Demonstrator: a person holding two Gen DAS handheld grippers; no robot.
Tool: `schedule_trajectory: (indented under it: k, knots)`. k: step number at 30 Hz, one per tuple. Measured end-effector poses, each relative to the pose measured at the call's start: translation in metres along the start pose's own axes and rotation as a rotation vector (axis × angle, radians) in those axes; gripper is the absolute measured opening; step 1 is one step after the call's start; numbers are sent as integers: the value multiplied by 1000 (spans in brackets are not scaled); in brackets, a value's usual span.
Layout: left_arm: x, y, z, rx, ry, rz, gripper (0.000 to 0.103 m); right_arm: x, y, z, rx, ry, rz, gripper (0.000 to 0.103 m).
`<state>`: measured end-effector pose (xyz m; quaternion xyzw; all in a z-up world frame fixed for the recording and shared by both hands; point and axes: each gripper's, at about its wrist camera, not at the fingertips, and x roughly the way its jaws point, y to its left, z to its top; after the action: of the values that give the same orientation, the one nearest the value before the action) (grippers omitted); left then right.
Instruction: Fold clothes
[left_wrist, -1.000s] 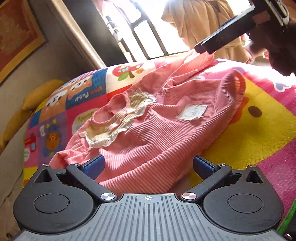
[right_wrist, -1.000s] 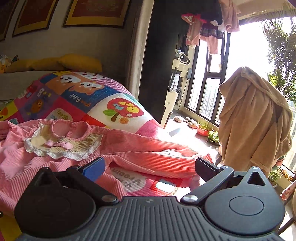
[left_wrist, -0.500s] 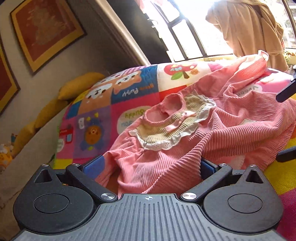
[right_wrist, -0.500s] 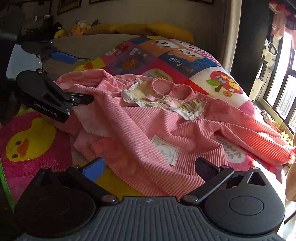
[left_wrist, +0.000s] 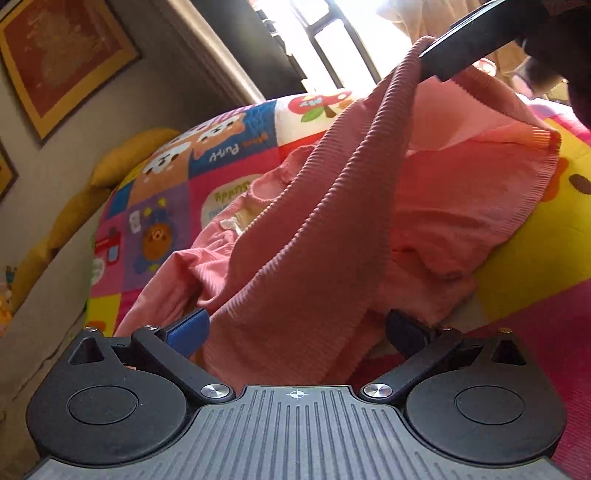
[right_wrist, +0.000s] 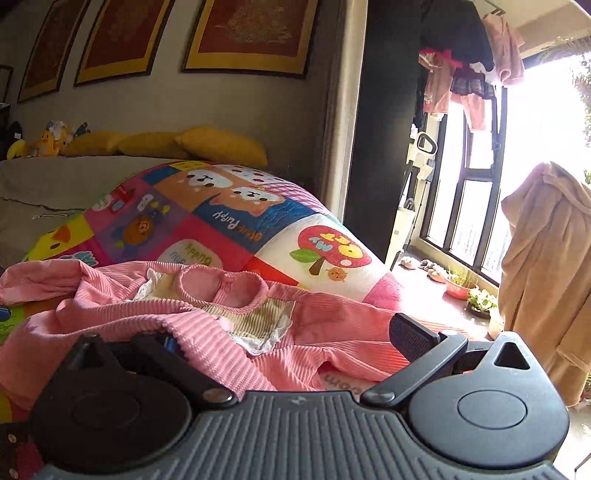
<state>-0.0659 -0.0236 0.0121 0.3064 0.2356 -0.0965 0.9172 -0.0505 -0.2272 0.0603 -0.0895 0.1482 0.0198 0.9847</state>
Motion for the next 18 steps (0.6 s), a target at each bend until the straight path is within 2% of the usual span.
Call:
schedule_trajectory:
  k: [5,8,10,15,16,18]
  knots:
    - [19,48,-17,-134,63,241,103,-2,-1,-29,-121,105,-7,103]
    - [25,68,-35,-153,129,305,103,-10,0,-57,-244,157,-56,103]
    - [22,77,-46,-150,155,311,103,-16,-3,-71,-322,175,-104,103]
    - [10,84,-59,-118,185,302,103,-15,-15,-94,-551,171,-343,103]
    - [5,84,-58,-104,184,290,103,-15,-21,-95,-560,171,-360,103]
    - [-5,84,-56,-78,183,267,103,-21,-34,-90,-524,191,-339,103]
